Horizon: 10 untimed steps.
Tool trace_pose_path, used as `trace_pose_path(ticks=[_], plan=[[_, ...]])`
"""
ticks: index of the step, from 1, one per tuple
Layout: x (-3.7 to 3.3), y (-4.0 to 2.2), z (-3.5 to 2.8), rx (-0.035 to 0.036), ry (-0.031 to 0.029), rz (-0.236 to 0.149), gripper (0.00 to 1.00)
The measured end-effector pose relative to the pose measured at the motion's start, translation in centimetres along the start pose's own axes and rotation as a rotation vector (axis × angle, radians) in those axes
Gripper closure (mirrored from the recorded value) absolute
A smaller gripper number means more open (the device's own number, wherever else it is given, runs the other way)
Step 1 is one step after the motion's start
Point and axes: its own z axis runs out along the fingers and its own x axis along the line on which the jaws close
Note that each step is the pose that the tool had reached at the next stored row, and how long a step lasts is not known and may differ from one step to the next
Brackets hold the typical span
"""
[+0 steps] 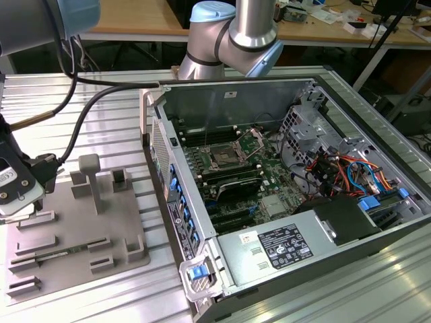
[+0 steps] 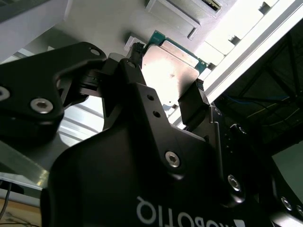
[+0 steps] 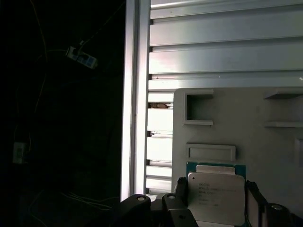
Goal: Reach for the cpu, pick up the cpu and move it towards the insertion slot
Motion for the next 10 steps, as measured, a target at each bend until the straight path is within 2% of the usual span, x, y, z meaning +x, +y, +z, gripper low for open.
trace_pose_path(ticks=[10], plan=[[0.00, 0.01, -0.32, 0.0002, 0.0002, 0.000, 0.45]])
